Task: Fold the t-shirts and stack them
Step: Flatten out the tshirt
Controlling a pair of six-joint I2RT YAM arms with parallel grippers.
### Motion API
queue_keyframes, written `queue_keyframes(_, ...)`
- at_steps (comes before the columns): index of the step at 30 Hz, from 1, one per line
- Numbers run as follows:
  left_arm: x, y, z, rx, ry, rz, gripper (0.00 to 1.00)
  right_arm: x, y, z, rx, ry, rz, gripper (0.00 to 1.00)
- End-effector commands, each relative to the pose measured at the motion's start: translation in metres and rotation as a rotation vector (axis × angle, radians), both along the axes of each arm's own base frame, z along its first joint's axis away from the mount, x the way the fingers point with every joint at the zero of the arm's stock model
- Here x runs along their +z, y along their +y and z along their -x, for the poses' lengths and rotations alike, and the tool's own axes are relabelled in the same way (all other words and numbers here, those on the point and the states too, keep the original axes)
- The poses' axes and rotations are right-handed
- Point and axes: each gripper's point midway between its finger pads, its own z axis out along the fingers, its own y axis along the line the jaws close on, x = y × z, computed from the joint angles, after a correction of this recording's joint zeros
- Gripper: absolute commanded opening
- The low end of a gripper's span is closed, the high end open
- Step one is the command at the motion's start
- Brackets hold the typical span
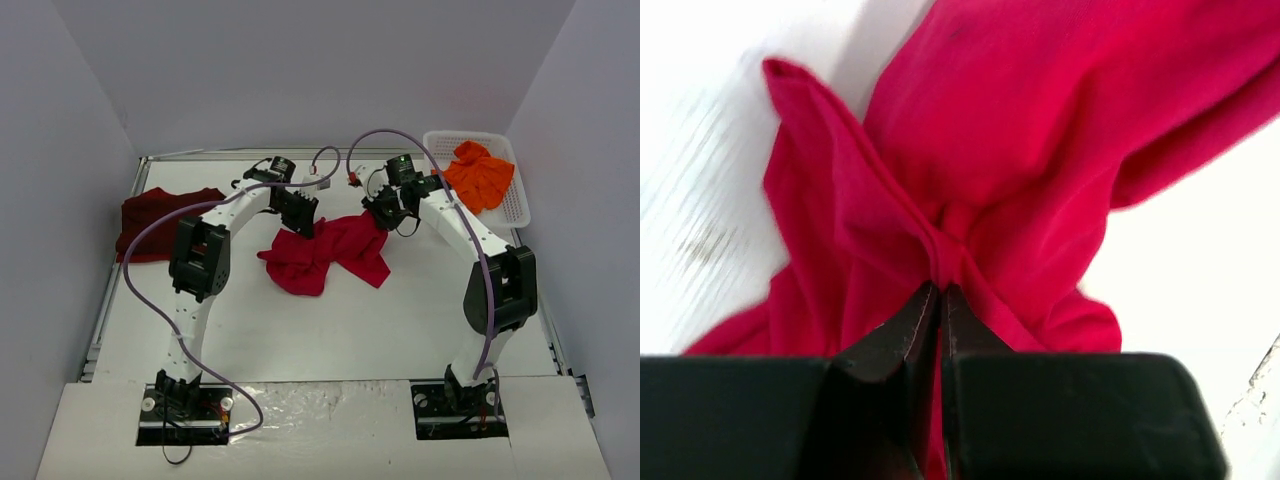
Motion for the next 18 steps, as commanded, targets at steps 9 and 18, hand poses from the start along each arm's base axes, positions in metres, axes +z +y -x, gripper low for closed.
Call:
queue_keyframes(9, 0.071, 0.106, 0.042, 0.102, -0.103, -0.199, 0.02, 0.022, -0.029, 0.026, -0.051, -0.041, 0.017, 0.0)
queue_keyframes(18, 0.033, 0.131, 0.109, 0.039, 0.1, -0.29, 0.02, -0.007, -0.035, 0.057, -0.036, 0.067, 0.041, 0.0)
